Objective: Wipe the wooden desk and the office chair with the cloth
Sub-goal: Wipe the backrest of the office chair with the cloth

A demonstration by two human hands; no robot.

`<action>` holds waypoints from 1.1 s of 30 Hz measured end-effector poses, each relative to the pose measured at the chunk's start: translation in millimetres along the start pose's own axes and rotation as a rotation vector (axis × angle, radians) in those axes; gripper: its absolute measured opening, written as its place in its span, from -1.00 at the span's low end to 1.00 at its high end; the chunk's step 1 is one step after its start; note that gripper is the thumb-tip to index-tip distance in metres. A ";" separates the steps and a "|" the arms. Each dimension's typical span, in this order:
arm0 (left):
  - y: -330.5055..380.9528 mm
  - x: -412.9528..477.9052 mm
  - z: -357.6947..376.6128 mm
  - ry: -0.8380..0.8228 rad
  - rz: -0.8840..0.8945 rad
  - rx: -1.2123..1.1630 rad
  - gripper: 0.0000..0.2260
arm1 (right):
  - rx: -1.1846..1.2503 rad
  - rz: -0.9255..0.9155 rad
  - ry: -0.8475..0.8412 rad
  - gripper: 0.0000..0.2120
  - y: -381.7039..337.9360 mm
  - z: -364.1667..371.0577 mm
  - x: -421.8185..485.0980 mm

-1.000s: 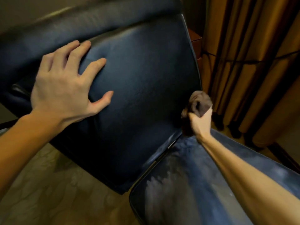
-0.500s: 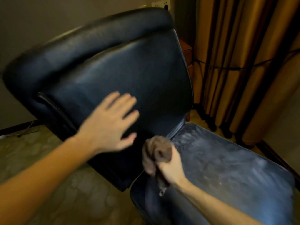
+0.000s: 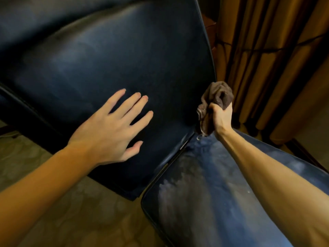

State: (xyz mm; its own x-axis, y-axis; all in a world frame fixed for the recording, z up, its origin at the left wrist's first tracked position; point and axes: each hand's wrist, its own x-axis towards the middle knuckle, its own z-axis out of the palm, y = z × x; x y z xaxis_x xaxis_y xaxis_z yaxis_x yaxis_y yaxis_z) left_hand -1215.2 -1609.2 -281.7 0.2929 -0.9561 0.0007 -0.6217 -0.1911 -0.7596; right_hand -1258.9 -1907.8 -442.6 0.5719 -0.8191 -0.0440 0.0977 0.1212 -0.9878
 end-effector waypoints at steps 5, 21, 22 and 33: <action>-4.5 6.2 3.6 -0.019 -0.001 0.023 -0.30 | 0.164 0.189 -0.024 -0.55 42.4 43.4 -57.3; -1.9 5.0 -9.2 -0.042 0.002 0.012 -0.29 | 0.075 0.151 0.093 -0.33 -11.8 -50.9 -25.4; -1.9 5.6 -8.7 -0.045 0.001 0.010 -0.29 | 0.097 0.150 0.134 -0.29 -13.3 -55.8 -8.7; -5.7 7.3 3.7 -0.054 -0.002 0.017 -0.29 | 0.269 0.369 0.199 -0.33 89.2 38.0 6.2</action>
State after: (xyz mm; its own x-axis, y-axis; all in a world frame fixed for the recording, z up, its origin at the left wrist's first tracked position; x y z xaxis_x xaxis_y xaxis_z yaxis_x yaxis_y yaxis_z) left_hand -1206.8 -1614.3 -279.8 0.3332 -0.9423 -0.0325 -0.6092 -0.1888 -0.7702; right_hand -1215.7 -1880.8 -525.4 0.4439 -0.7825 -0.4366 0.1401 0.5418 -0.8287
